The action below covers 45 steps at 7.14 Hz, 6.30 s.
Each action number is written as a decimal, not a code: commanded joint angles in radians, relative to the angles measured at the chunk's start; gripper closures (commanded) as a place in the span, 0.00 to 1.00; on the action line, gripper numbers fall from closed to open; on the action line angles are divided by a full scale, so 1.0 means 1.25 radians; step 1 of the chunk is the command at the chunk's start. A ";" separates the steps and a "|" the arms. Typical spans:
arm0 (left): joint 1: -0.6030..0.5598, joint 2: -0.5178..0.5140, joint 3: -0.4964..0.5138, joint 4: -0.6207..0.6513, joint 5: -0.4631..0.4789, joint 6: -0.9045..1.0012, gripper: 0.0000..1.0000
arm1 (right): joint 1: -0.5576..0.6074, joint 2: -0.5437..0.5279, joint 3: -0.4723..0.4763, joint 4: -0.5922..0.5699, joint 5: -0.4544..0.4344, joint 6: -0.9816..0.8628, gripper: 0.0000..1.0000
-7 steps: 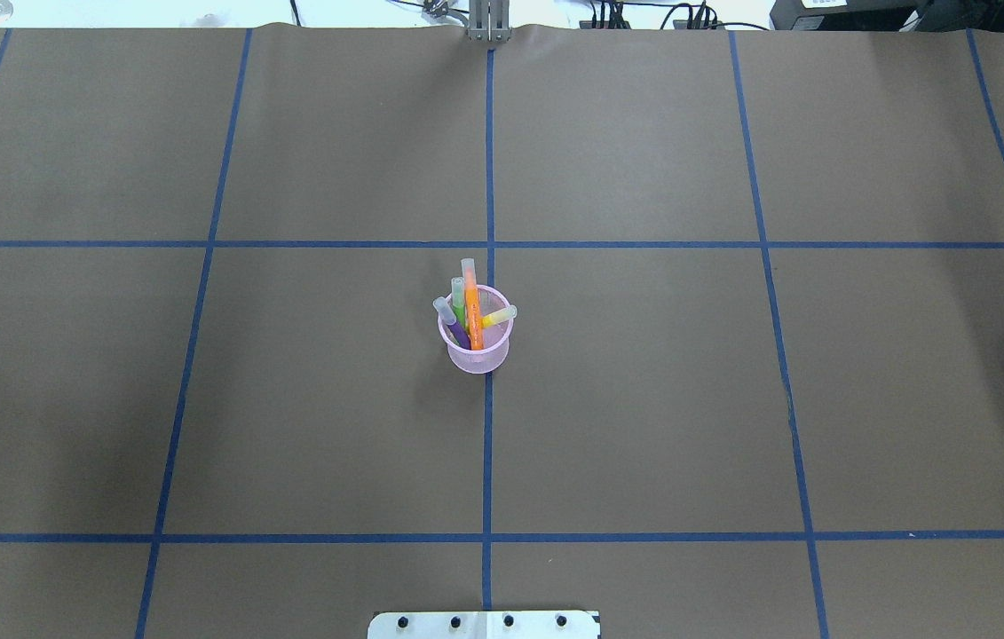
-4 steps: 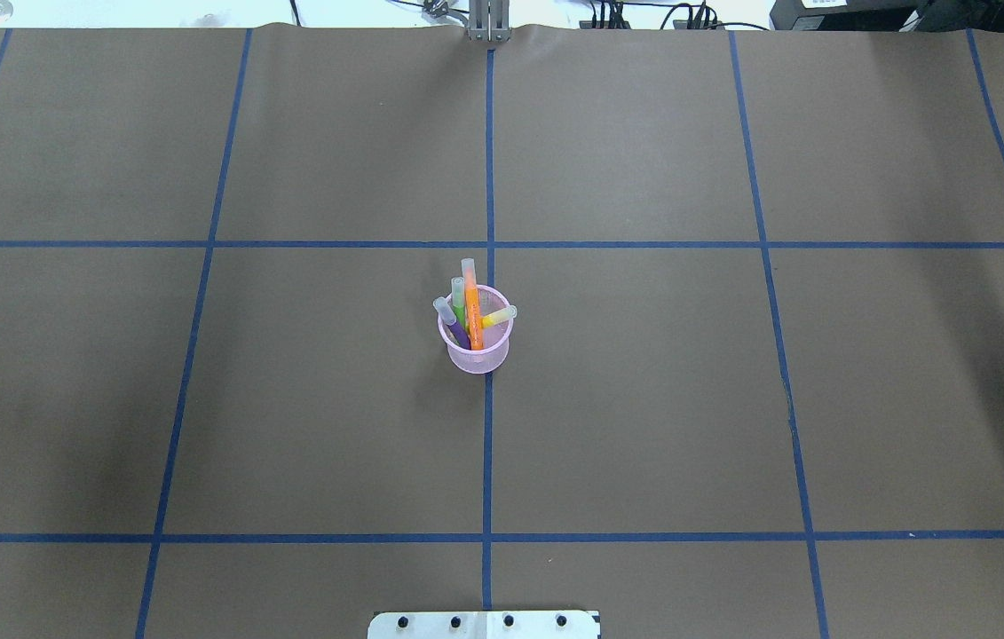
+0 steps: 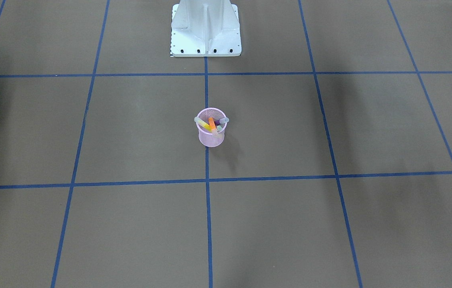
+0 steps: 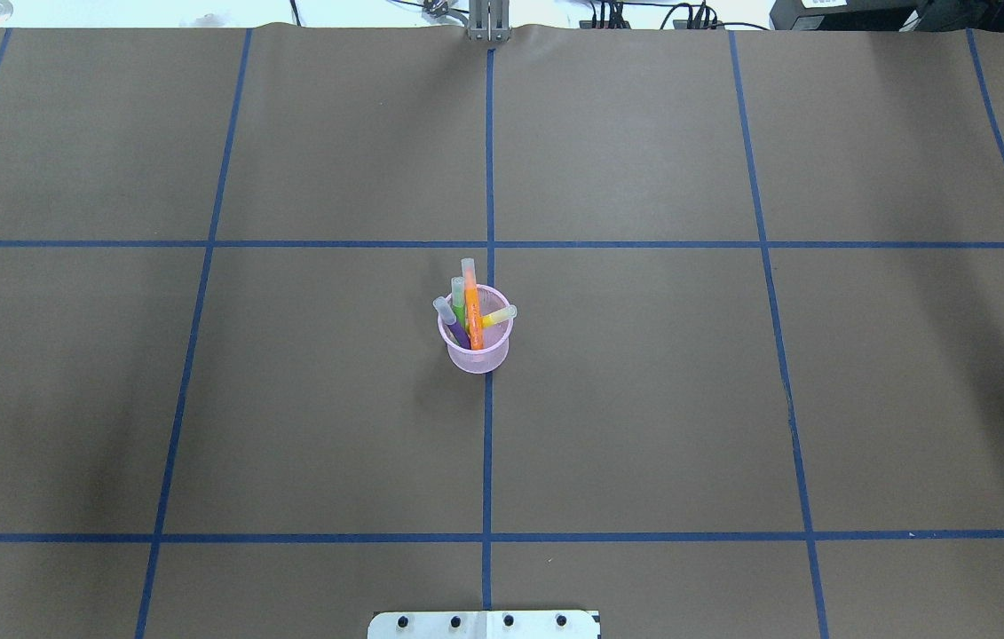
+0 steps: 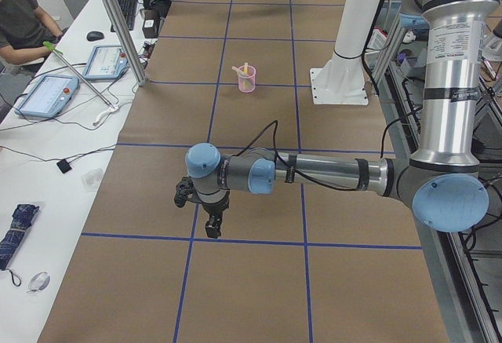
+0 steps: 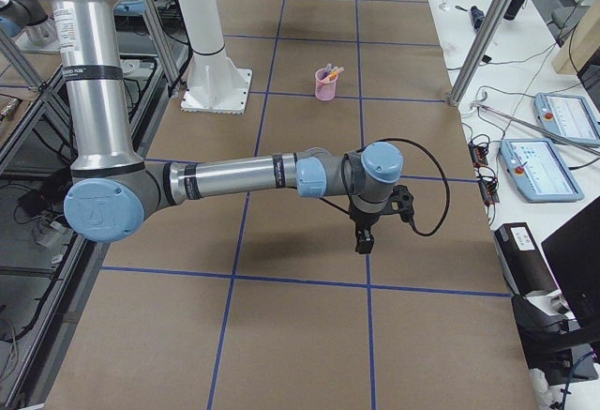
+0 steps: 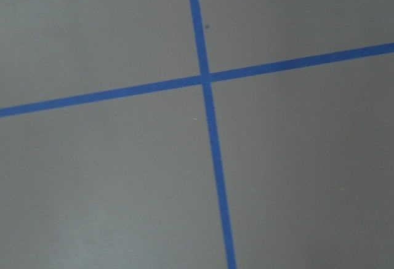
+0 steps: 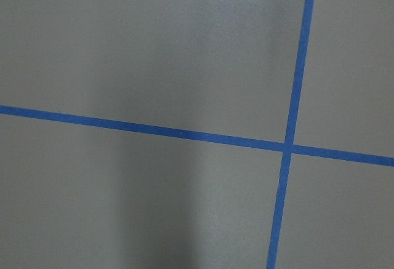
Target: Collect pens into pen holder
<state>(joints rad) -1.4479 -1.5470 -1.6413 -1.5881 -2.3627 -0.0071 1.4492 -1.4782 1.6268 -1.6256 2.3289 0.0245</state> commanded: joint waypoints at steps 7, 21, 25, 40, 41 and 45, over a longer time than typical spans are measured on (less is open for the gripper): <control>-0.011 0.028 -0.081 -0.008 -0.023 -0.058 0.00 | -0.001 -0.025 0.001 0.005 -0.024 0.011 0.00; -0.011 0.105 -0.157 -0.011 0.006 0.014 0.00 | 0.005 -0.047 0.023 0.008 -0.020 0.012 0.00; -0.011 0.106 -0.155 -0.014 -0.039 0.015 0.00 | 0.008 -0.048 0.040 0.008 -0.013 0.012 0.00; -0.010 0.095 -0.144 -0.016 -0.030 0.018 0.00 | 0.006 -0.046 0.042 0.009 -0.014 0.012 0.00; -0.009 0.095 -0.144 -0.016 -0.030 0.018 0.00 | 0.006 -0.046 0.041 0.009 -0.014 0.012 0.00; -0.009 0.095 -0.144 -0.016 -0.030 0.018 0.00 | 0.006 -0.046 0.042 0.009 -0.015 0.012 0.00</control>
<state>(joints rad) -1.4598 -1.4281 -1.8201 -1.6076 -2.4007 0.0154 1.4573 -1.5355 1.6796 -1.6138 2.3107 0.0398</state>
